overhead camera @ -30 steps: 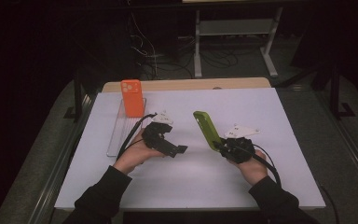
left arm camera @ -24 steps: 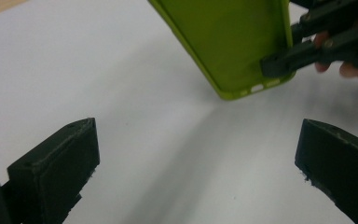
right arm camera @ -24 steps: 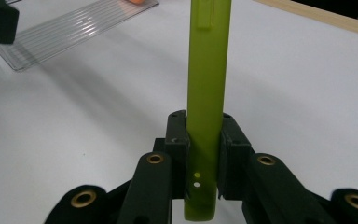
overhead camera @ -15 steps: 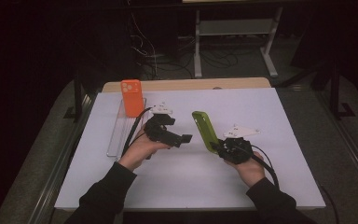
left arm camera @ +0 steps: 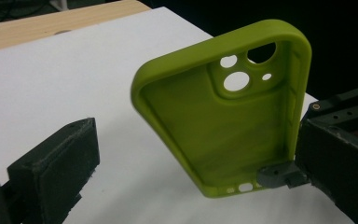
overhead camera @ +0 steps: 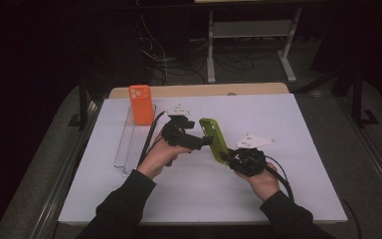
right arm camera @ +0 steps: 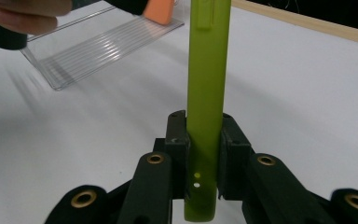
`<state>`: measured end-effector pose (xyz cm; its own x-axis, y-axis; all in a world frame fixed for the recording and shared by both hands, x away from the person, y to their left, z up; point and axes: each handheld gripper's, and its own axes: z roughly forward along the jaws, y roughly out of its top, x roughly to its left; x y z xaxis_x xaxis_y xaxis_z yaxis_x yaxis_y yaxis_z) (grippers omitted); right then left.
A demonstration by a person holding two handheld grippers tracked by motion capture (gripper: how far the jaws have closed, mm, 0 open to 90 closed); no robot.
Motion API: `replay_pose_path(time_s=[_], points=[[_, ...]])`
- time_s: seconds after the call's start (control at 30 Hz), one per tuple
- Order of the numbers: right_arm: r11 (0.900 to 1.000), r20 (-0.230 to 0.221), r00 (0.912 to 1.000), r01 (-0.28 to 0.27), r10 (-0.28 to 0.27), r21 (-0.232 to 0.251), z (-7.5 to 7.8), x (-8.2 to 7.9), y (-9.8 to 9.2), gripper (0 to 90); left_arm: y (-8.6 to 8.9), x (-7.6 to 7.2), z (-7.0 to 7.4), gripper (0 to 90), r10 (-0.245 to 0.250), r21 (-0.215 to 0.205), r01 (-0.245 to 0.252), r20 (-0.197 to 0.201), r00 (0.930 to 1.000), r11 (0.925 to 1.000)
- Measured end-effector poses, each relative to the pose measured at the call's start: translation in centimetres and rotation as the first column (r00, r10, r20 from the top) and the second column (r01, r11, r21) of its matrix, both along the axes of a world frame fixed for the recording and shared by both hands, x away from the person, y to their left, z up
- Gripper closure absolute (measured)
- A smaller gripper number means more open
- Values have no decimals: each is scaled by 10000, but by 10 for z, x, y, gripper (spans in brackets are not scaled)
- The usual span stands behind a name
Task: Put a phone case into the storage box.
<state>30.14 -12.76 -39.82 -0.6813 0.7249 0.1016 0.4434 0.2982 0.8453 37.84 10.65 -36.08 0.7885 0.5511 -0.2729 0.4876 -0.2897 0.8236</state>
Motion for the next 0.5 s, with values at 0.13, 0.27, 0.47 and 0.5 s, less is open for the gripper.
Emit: replay_pose_path(time_s=[0.13,0.27,0.47,0.5], points=[[10000,140,9999,-36,34,88,1,0,0,756,-5,2,-2,0,-71,-262,68,-117,9999,9996],[9998,203,9998,13,-17,198,1,0,-2,756,-11,3,-3,0,-58,-333,53,-139,9999,9994],[9998,143,9999,92,-95,199,1,3,-5,756,-18,2,-3,0,-338,-527,331,-125,9993,9981],[9997,125,9999,84,-87,214,0,3,-4,756,-20,3,-3,0,-291,-578,282,-145,9995,9979]])
